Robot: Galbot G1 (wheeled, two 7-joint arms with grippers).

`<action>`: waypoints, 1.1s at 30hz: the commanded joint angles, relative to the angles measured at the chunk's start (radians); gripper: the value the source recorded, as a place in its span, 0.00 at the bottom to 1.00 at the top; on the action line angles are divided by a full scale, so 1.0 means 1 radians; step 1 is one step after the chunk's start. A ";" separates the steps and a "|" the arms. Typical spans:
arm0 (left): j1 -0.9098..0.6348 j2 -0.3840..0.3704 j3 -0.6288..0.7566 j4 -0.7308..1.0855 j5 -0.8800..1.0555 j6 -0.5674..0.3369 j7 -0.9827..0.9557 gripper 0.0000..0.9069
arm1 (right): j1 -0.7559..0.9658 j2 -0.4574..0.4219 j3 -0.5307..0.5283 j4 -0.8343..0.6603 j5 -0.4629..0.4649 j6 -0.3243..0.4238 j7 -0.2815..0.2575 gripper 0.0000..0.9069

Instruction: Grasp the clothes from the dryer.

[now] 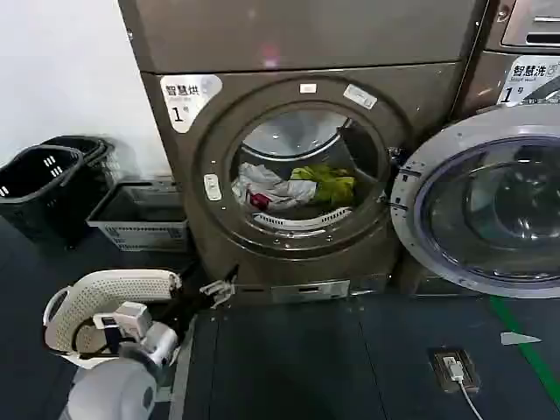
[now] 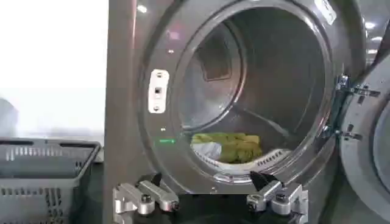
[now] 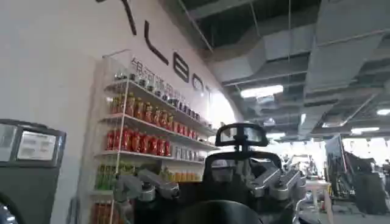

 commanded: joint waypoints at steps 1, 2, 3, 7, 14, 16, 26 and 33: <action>0.004 0.001 -0.001 -0.005 0.008 0.029 0.004 1.00 | -0.001 0.006 -0.002 0.002 0.026 0.031 -0.040 1.00; 0.004 0.001 -0.001 -0.006 0.008 0.029 0.004 1.00 | 0.000 0.007 -0.002 0.002 0.024 0.035 -0.046 1.00; 0.004 0.001 -0.001 -0.007 0.008 0.029 0.003 1.00 | 0.000 0.014 -0.012 0.000 0.023 0.073 -0.055 1.00; 0.010 0.003 -0.003 -0.013 0.007 0.029 0.004 1.00 | 0.006 0.011 -0.009 0.006 0.041 0.061 -0.046 1.00; 0.003 0.001 -0.006 -0.015 0.003 0.030 0.004 1.00 | 0.008 0.009 -0.007 0.002 0.045 0.065 -0.039 1.00; 0.001 0.003 -0.002 -0.011 0.002 0.030 0.005 1.00 | 0.008 0.008 -0.006 0.001 0.046 0.065 -0.039 1.00; -0.012 0.001 0.002 -0.001 0.004 0.031 0.004 1.00 | 0.012 0.005 -0.003 -0.003 0.051 0.065 -0.039 1.00; -0.012 -0.002 0.001 -0.004 0.005 0.030 0.004 1.00 | 0.012 0.002 -0.002 -0.007 0.056 0.071 -0.036 1.00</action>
